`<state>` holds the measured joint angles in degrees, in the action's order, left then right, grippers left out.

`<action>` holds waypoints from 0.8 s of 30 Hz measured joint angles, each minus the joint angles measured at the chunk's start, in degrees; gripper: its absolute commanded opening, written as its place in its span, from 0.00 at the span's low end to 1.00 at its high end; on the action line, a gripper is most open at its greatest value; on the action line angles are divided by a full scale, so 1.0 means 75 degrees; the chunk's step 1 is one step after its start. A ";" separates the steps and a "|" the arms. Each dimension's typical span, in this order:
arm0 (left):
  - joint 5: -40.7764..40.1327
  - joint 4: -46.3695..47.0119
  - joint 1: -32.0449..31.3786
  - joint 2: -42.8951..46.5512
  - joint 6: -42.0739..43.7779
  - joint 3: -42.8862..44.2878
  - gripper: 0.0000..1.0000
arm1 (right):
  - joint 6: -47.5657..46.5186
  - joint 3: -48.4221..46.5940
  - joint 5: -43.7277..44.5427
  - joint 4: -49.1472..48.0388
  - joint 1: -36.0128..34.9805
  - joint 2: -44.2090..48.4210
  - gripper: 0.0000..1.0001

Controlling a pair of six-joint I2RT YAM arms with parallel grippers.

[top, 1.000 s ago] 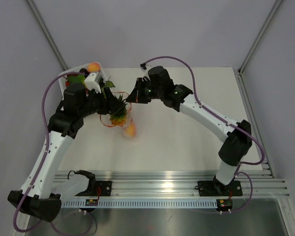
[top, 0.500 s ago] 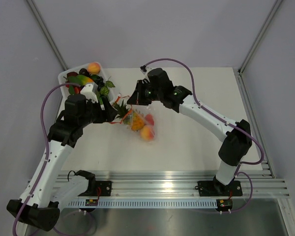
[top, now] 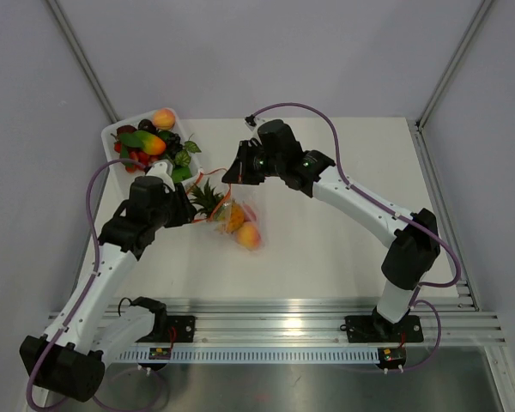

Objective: Place the food in the zip-top bag and seal the zipper
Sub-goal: Adjust the zipper food storage bag at the center of the board.

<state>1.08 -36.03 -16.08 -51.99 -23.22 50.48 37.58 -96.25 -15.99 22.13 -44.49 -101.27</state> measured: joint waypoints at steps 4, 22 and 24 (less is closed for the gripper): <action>-0.0064 0.0105 0.0000 -0.0204 -0.0143 -0.0035 0.33 | 0.0000 0.0093 0.0009 -0.0047 0.0000 0.0003 0.00; -0.0542 0.0213 0.0067 0.0233 -0.0370 0.0067 0.65 | 0.0023 0.0358 0.0061 -0.0061 0.0000 0.0108 0.00; -0.0522 0.0239 0.0105 -0.0102 -0.0443 0.0032 0.61 | 0.0026 0.0405 0.0061 -0.0067 0.0000 0.0157 0.00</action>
<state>-2.83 -34.24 -15.29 -52.75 -26.55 50.72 37.78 -93.21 -15.53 21.63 -44.49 -100.09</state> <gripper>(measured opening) 0.640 0.010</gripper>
